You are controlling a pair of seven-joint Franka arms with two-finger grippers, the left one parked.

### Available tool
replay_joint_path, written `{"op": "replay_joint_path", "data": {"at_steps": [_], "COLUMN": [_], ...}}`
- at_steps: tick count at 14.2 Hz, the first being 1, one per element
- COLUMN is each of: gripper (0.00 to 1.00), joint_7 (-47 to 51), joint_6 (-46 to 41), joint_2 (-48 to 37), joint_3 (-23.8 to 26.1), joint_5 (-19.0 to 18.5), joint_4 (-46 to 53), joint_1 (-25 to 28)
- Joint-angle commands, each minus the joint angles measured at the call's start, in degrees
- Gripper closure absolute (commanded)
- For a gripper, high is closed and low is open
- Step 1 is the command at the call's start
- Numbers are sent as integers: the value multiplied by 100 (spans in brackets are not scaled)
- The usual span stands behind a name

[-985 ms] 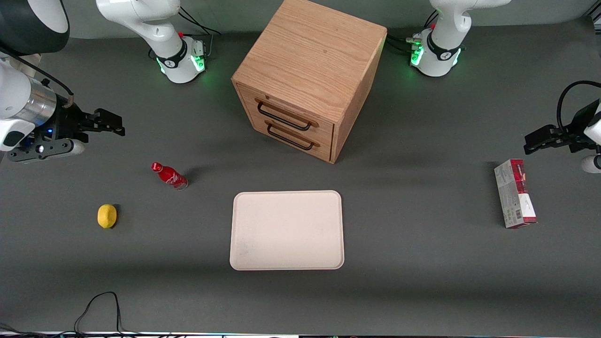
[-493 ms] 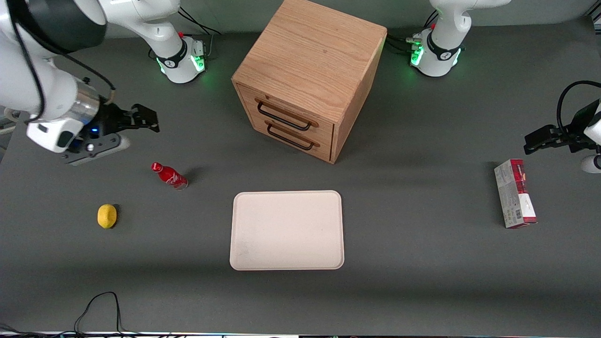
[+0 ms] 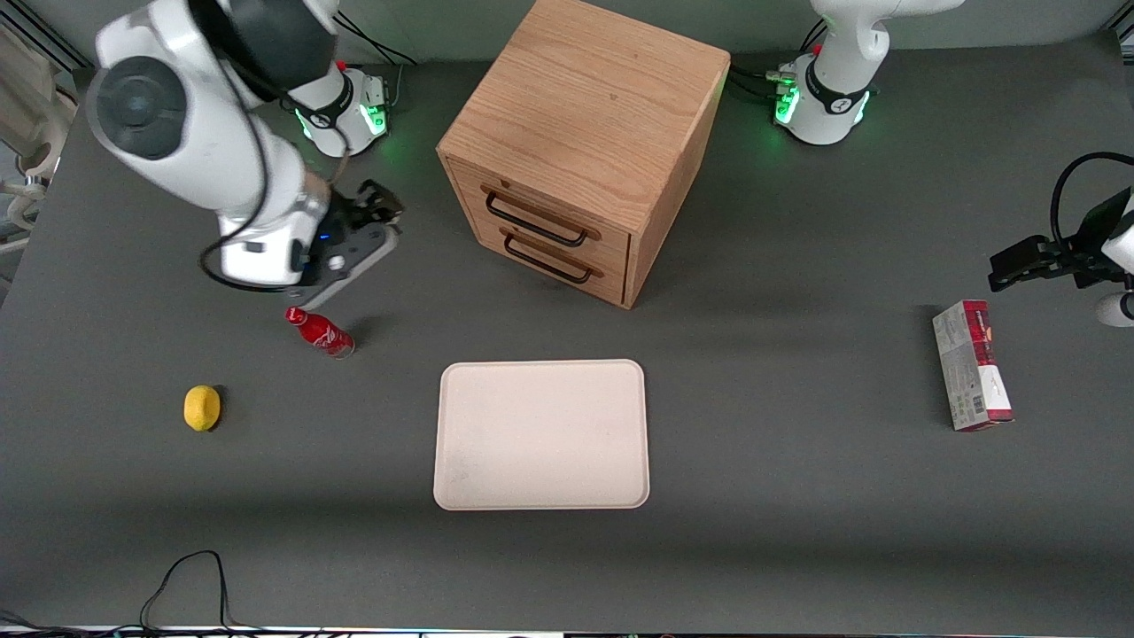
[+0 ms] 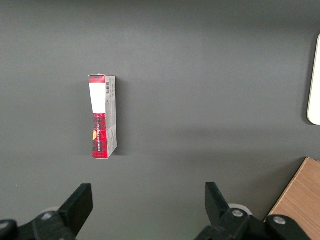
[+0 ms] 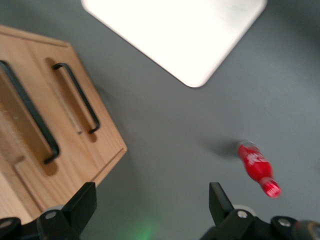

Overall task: Open upper drawer
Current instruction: 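Move the right gripper toward the upper drawer's black handle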

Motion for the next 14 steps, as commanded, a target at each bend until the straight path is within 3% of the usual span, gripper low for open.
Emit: {"op": "replay_joint_path", "data": {"at_steps": [1, 3, 6, 14], "gripper": [0, 0, 0, 0], "joint_7": [-374, -821, -1349, -2282], "joint_6": [-31, 4, 372, 697], "joint_2": [287, 366, 498, 745], "joint_3": [-38, 41, 348, 569], "joint_5": [415, 750, 786, 1138], "joint_4": [291, 291, 300, 292], "joint_1": [152, 161, 152, 152]}}
